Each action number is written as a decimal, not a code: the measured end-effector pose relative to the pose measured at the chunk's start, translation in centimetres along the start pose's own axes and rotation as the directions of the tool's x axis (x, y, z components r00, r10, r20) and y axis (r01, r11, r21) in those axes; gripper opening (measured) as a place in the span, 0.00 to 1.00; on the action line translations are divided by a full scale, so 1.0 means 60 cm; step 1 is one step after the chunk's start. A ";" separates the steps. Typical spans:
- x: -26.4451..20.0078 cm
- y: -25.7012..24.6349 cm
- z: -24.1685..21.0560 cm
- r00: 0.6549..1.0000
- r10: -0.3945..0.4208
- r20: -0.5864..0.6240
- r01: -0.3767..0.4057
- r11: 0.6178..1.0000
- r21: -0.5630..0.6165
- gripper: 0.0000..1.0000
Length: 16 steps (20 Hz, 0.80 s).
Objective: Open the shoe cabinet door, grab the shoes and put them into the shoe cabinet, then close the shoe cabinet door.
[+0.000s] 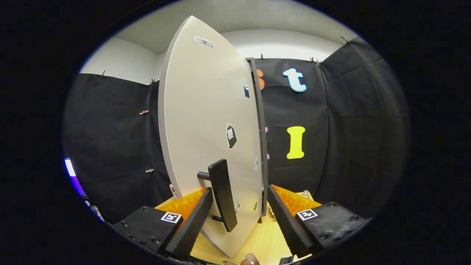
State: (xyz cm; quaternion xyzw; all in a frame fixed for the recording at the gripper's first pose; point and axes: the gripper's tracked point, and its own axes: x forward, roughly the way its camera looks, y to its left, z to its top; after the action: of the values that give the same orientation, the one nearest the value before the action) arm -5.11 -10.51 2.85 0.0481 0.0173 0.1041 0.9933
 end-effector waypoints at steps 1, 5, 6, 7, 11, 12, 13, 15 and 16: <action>0.010 0.017 -0.003 1.000 0.003 -0.002 -0.003 1.000 0.008 0.98; 0.041 0.064 -0.012 1.000 -0.007 -0.008 0.007 1.000 0.024 0.98; 0.047 0.076 -0.013 1.000 -0.010 -0.008 0.010 1.000 0.026 0.98; 0.055 0.087 -0.014 1.000 -0.013 -0.006 0.013 1.000 0.026 0.98; 0.094 0.139 -0.020 1.000 -0.017 0.002 0.017 0.999 0.030 0.98; 0.106 0.155 -0.020 1.000 -0.017 0.005 0.017 0.999 0.029 0.98; 0.118 0.169 -0.022 1.000 -0.016 0.006 0.016 1.000 0.027 0.98; 0.139 0.201 -0.031 1.000 -0.006 0.003 0.006 1.000 0.020 0.98; 0.146 0.207 -0.031 1.000 -0.012 0.003 0.012 1.000 0.012 0.98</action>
State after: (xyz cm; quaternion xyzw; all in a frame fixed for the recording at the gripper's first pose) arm 0.84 3.61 2.01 0.0541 0.0168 0.0979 0.9936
